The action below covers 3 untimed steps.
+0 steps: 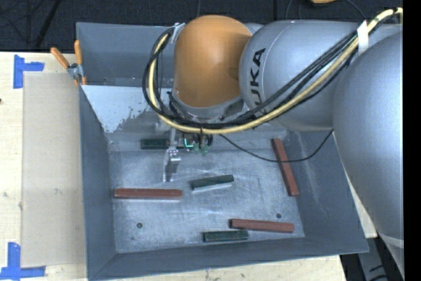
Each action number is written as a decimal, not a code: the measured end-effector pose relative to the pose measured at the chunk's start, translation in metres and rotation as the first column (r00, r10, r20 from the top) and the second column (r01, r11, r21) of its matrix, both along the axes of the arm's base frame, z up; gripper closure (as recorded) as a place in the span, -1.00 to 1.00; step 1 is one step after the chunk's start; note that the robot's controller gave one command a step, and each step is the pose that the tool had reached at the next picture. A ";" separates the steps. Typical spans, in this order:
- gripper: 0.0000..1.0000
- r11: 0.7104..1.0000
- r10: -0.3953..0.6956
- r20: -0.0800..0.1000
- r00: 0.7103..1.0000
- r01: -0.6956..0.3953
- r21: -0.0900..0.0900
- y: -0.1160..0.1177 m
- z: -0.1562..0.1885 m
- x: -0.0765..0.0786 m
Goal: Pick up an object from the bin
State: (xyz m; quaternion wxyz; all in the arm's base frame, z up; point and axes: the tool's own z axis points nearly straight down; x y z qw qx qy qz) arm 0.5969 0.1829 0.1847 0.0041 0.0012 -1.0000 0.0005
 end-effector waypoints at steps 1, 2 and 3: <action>-1.00 1.000 -0.004 0.007 1.000 0.004 0.001 -0.001 0.005 0.002; 1.00 0.999 -0.052 0.006 0.999 0.052 0.001 0.023 -0.106 -0.049; 1.00 0.999 -0.053 0.006 0.999 0.053 0.001 0.022 -0.106 -0.049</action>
Offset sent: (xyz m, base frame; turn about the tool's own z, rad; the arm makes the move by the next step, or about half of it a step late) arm -0.0489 0.0226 -0.1045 0.0511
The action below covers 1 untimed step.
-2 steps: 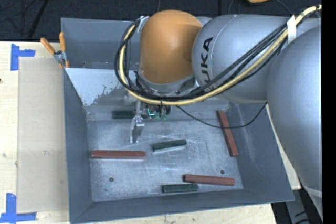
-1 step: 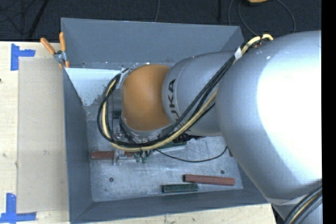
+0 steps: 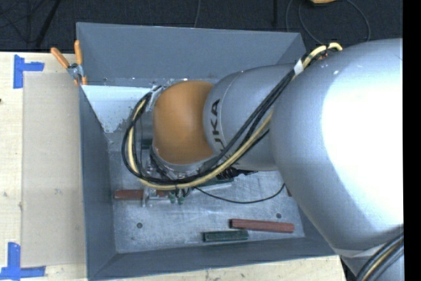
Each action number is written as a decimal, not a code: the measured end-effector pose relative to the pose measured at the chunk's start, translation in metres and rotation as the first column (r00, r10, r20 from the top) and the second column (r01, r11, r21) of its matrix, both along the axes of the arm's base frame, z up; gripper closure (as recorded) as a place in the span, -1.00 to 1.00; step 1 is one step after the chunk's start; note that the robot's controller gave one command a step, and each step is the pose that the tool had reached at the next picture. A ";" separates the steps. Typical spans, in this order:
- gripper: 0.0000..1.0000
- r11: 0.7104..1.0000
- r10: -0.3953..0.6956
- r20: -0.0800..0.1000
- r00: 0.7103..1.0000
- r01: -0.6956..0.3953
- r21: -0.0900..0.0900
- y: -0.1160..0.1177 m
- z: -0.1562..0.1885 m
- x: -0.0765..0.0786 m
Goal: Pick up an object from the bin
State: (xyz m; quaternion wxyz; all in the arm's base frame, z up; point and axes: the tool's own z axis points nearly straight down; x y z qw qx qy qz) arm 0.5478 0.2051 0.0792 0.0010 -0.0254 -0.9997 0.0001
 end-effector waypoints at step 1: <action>1.00 1.000 0.015 0.003 1.000 -0.015 0.001 0.007 0.144 0.014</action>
Offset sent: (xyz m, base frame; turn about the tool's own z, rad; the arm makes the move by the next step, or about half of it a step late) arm 0.0000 0.0000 0.0000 0.0000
